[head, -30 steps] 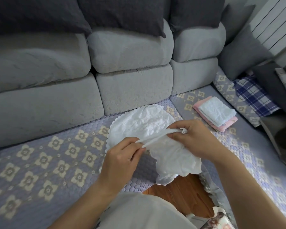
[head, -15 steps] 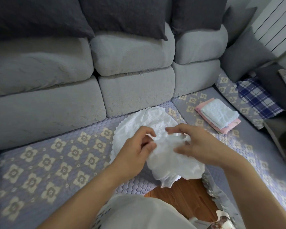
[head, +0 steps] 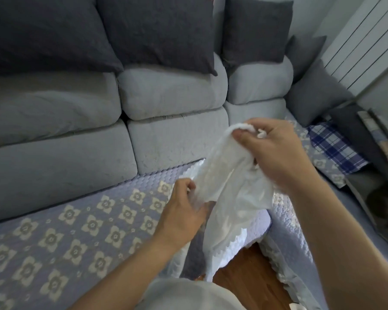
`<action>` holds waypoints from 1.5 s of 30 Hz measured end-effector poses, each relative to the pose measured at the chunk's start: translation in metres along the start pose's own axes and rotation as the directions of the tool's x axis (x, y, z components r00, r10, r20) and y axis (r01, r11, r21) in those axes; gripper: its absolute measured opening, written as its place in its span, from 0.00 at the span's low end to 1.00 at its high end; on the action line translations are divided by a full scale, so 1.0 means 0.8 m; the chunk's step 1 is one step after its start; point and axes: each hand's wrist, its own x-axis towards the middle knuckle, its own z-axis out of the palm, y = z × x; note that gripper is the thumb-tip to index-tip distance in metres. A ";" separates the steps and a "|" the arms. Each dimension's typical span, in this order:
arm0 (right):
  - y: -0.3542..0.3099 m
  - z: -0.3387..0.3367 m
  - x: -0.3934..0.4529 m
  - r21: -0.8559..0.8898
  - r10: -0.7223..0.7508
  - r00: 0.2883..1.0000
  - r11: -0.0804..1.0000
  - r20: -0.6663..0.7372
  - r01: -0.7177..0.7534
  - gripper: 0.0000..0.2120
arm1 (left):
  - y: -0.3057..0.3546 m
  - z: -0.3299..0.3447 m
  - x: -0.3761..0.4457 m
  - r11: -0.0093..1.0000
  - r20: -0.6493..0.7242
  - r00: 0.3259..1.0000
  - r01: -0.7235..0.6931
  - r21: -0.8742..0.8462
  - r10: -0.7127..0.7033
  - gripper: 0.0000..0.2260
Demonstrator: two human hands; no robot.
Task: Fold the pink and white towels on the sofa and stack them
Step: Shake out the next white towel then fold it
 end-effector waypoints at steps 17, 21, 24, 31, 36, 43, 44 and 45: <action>-0.092 -0.020 0.084 0.108 -0.100 0.994 0.989 0.039 0.096 0.07 | -0.007 -0.120 0.091 0.667 0.106 0.853 -0.471 0.578 0.511 0.10; -0.087 -0.020 0.096 -0.006 -0.109 0.994 0.994 -0.019 0.109 0.08 | -0.039 -0.151 0.072 0.703 0.048 0.883 -0.404 0.585 0.467 0.10; -0.072 -0.015 0.095 -0.011 -0.069 0.997 0.998 0.017 0.069 0.08 | -0.072 -0.187 0.058 0.628 0.014 0.889 -0.335 0.703 0.458 0.07; -0.063 0.015 0.083 0.056 -0.083 0.974 0.996 0.212 0.073 0.10 | -0.086 -0.220 0.091 0.549 -0.129 0.953 -0.046 0.835 0.276 0.13; -0.076 0.024 0.076 0.093 -0.114 0.958 0.991 0.264 0.092 0.08 | -0.096 -0.135 0.088 0.763 0.181 0.978 -0.192 0.617 0.100 0.20; -0.067 0.020 0.076 0.038 -0.033 0.986 0.999 0.163 0.027 0.07 | -0.094 -0.093 0.059 0.968 0.489 0.871 -0.073 0.241 -0.056 0.12; -0.062 0.018 0.078 0.056 0.002 0.993 0.998 0.117 -0.009 0.07 | -0.094 -0.089 0.048 0.978 0.506 0.858 -0.019 0.207 -0.090 0.12; -0.057 0.017 0.080 0.079 0.038 0.996 0.996 0.076 -0.044 0.07 | -0.098 -0.086 0.040 0.986 0.513 0.853 0.006 0.165 -0.091 0.15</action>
